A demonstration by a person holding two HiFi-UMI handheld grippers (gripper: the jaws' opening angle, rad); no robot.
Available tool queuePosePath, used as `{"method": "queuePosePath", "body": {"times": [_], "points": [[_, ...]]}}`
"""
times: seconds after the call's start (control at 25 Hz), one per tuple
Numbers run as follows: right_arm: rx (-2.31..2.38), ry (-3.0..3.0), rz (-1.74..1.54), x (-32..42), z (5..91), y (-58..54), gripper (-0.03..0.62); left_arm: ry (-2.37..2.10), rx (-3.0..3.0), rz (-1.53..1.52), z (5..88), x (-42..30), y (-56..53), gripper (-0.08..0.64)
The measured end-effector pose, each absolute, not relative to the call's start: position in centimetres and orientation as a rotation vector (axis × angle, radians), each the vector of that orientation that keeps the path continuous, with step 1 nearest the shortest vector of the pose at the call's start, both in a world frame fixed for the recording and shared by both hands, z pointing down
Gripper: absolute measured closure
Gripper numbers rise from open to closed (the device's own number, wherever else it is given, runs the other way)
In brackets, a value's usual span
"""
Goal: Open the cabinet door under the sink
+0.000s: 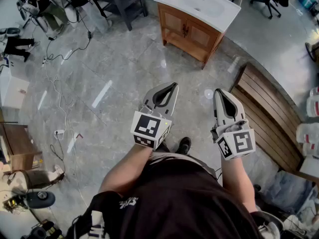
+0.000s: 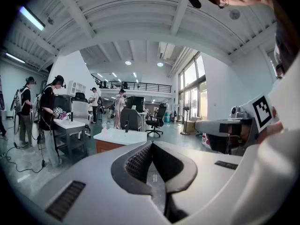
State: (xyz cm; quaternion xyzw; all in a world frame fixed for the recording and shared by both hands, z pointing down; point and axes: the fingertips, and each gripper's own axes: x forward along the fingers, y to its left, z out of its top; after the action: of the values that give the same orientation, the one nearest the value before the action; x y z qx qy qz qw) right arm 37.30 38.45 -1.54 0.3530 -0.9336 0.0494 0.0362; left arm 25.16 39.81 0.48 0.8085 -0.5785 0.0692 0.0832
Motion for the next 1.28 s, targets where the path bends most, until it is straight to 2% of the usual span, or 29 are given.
{"method": "queuePosePath", "body": {"times": [0.76, 1.04, 1.28], "points": [[1.001, -2.909, 0.151, 39.1, -1.2, 36.9, 0.58, -1.779, 2.355, 0.199, 1.3, 27.1, 38.2, 0.546], [1.024, -2.876, 0.194, 35.1, 0.4, 30.8, 0.58, -1.781, 2.363, 0.206, 2.6, 22.3, 31.6, 0.546], [1.067, -2.832, 0.221, 27.7, 1.7, 23.4, 0.578, -1.744, 2.377, 0.235, 3.9, 14.6, 23.8, 0.546]]}}
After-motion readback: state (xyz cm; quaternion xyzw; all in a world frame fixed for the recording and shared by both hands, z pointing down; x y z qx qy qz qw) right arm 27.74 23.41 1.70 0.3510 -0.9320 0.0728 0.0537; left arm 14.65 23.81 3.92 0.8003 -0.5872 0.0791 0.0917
